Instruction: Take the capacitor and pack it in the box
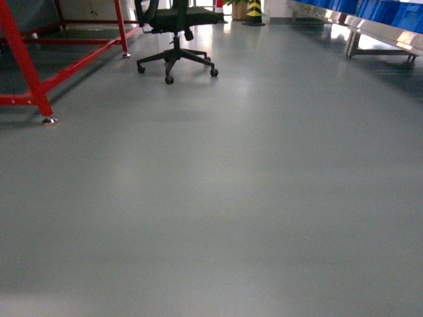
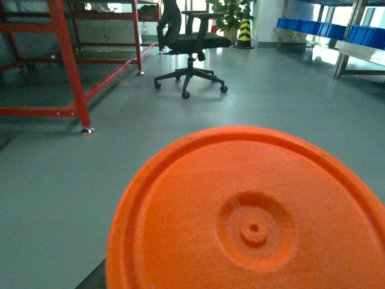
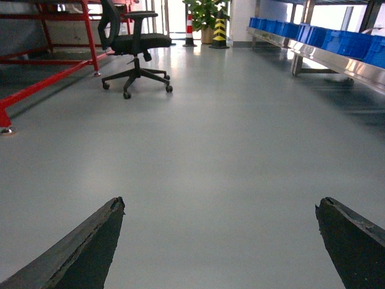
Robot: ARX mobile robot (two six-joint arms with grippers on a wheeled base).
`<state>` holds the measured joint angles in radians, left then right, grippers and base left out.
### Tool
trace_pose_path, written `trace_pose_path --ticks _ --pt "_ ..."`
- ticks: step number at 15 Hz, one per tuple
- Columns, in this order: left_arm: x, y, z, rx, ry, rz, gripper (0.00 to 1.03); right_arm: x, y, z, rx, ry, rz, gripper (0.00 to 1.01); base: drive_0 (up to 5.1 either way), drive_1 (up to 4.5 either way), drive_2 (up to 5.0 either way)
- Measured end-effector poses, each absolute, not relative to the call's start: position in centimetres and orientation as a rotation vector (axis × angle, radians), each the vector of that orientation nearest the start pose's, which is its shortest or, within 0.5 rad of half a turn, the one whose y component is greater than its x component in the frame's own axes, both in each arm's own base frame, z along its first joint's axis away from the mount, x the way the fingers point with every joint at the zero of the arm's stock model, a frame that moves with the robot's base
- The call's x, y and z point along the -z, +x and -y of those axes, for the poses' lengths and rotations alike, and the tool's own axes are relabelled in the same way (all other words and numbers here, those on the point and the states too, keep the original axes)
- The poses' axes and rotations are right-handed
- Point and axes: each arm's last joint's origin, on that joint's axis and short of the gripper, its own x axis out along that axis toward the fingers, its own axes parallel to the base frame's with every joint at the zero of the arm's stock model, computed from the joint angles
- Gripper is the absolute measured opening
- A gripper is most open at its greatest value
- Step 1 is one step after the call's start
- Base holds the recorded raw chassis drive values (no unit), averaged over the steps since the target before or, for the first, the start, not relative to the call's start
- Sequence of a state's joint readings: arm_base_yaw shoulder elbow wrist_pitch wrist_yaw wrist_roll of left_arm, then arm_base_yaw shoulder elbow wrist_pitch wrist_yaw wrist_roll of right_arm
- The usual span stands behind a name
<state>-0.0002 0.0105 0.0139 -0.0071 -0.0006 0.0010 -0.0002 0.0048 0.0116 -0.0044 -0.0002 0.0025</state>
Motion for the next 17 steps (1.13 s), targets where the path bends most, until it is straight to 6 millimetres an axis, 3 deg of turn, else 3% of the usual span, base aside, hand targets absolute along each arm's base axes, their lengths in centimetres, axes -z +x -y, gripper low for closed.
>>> trace_pose_path --ticks 17 --pt "-16.67 9.75 0.00 -0.001 0.001 -0.004 0.43 -16.66 9.73 0.00 0.000 0.002 0.001 0.98 -5.0 2.45 2.5"
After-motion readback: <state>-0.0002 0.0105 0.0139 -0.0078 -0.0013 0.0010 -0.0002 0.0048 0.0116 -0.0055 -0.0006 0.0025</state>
